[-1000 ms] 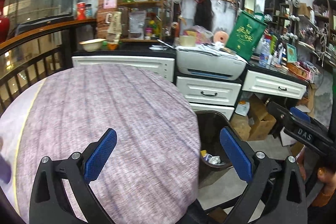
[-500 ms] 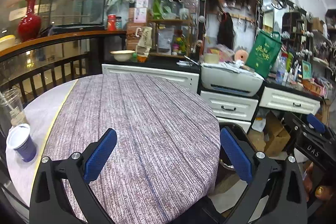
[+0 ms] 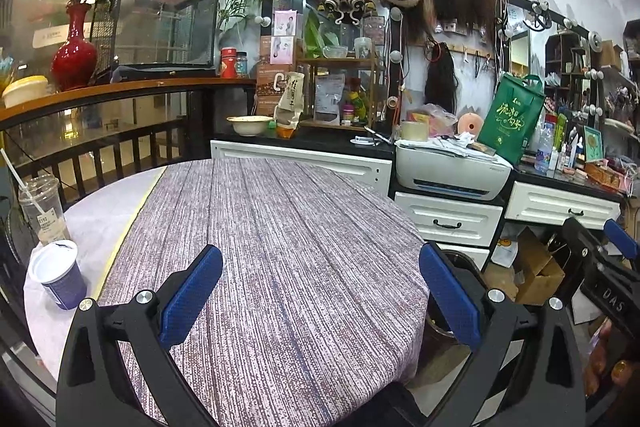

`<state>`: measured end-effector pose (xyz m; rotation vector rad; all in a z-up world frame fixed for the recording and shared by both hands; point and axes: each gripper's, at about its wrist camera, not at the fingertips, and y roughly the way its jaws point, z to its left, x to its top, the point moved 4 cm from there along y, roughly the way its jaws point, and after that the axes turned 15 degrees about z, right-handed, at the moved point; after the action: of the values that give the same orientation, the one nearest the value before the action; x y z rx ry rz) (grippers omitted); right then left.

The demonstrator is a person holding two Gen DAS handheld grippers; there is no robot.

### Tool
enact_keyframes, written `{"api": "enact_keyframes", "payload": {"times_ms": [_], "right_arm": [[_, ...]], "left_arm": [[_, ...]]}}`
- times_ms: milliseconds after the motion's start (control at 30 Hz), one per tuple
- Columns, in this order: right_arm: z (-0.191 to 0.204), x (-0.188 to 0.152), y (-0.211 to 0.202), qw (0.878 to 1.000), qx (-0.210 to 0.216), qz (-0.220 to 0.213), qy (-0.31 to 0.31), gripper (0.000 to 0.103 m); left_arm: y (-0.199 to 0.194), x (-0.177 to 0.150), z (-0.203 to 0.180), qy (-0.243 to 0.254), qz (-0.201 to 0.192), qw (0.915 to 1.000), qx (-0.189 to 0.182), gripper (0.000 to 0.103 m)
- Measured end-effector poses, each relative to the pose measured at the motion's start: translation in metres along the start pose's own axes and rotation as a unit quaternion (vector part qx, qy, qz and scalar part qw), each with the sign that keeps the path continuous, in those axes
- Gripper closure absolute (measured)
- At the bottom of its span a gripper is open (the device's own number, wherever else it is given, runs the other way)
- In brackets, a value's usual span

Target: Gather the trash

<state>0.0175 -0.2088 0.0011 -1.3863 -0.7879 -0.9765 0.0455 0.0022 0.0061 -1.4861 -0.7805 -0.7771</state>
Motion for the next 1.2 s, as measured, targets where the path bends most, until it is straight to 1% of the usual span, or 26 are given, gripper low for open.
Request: {"api": "enact_keyframes", "payload": {"times_ms": [233,1200], "right_arm": [[0.0066,-0.0016,0.0002,1.0,0.014,0.006,-0.015,0.006],[0.0068,-0.0047,0.0021,1.0,0.015,0.009,-0.018,0.006]], "left_arm": [[0.0,-0.0009,0.0033,-0.014,0.005,0.9999,-0.009,0.006],[0.0002,-0.0031,0.0015,-0.013,0.008,0.9998,-0.012,0.006]]}}
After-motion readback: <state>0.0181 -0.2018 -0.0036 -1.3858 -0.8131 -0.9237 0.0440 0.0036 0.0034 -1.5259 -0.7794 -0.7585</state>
